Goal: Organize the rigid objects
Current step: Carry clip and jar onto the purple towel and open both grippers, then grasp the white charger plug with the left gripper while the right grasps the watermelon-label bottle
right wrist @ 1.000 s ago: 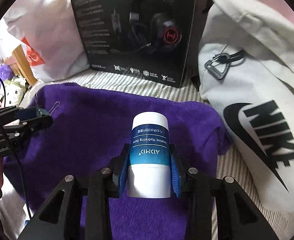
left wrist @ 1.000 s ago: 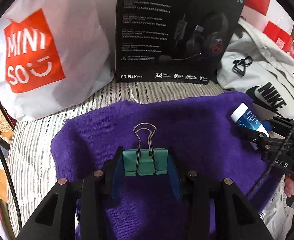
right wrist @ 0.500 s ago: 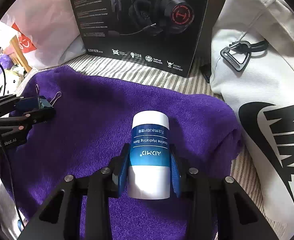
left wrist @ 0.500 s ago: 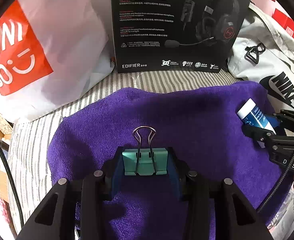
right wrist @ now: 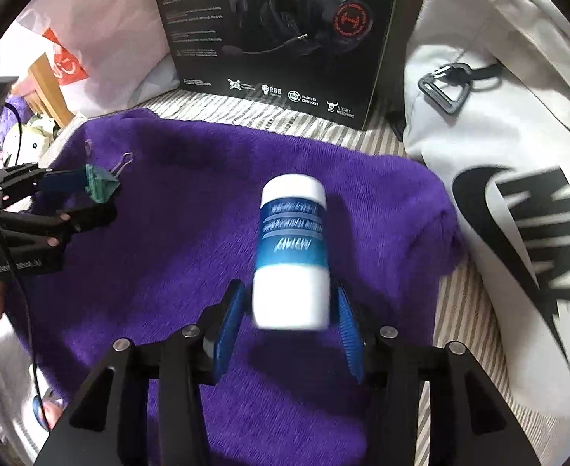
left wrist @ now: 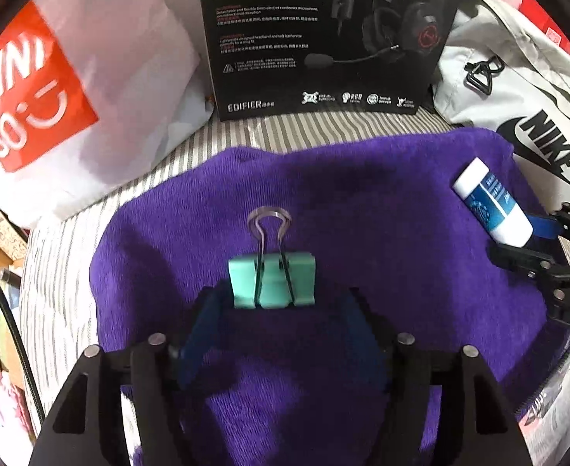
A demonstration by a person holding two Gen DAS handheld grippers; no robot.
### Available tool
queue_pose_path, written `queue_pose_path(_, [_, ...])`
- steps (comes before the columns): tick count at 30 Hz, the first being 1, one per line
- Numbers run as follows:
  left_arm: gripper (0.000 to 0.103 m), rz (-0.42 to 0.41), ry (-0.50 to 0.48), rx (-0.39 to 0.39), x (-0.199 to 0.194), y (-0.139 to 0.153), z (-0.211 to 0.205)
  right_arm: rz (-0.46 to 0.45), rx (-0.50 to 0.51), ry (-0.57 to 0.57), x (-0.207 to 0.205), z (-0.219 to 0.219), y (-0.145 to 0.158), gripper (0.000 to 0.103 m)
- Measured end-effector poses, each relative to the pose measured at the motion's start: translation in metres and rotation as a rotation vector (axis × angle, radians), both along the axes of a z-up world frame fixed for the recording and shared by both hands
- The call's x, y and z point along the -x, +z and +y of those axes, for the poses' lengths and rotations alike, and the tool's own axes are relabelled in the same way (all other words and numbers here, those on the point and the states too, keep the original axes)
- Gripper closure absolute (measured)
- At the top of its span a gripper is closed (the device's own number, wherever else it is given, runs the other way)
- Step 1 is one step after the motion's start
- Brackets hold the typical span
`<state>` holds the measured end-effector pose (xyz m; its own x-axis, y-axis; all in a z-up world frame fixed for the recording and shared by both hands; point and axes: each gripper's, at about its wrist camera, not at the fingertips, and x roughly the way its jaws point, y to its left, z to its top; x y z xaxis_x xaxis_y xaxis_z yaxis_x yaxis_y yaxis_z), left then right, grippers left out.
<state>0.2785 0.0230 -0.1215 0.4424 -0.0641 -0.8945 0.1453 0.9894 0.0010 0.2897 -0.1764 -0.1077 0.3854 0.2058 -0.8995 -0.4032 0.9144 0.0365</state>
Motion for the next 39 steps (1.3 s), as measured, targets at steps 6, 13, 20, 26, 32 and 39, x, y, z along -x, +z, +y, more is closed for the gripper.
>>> queue_pose_path(6, [0.037,-0.005,0.039,-0.012,0.032,0.013,0.002,-0.066,-0.041,-0.007,0.046,-0.008,0.033,0.055])
queue_pose_path(13, [0.037,-0.099,-0.009,0.04,0.12,0.054,-0.005,-0.155,-0.127,-0.018,0.115,-0.03,0.076,0.04])
queue_pose_path(20, [0.037,-0.113,-0.045,0.092,0.173,0.049,-0.009,-0.144,-0.208,-0.108,0.175,-0.062,0.071,0.04])
queue_pose_path(26, [0.037,-0.092,-0.082,0.07,0.181,0.025,-0.016,-0.109,-0.227,-0.162,0.21,-0.079,0.052,0.04])
queue_pose_path(32, [0.037,-0.095,-0.131,0.0,0.174,0.018,-0.024,-0.084,-0.212,-0.201,0.227,-0.093,0.036,0.04])
queue_pose_path(39, [0.043,-0.073,-0.14,-0.001,0.165,0.009,-0.027,-0.069,-0.17,-0.204,0.225,-0.094,0.022,0.04])
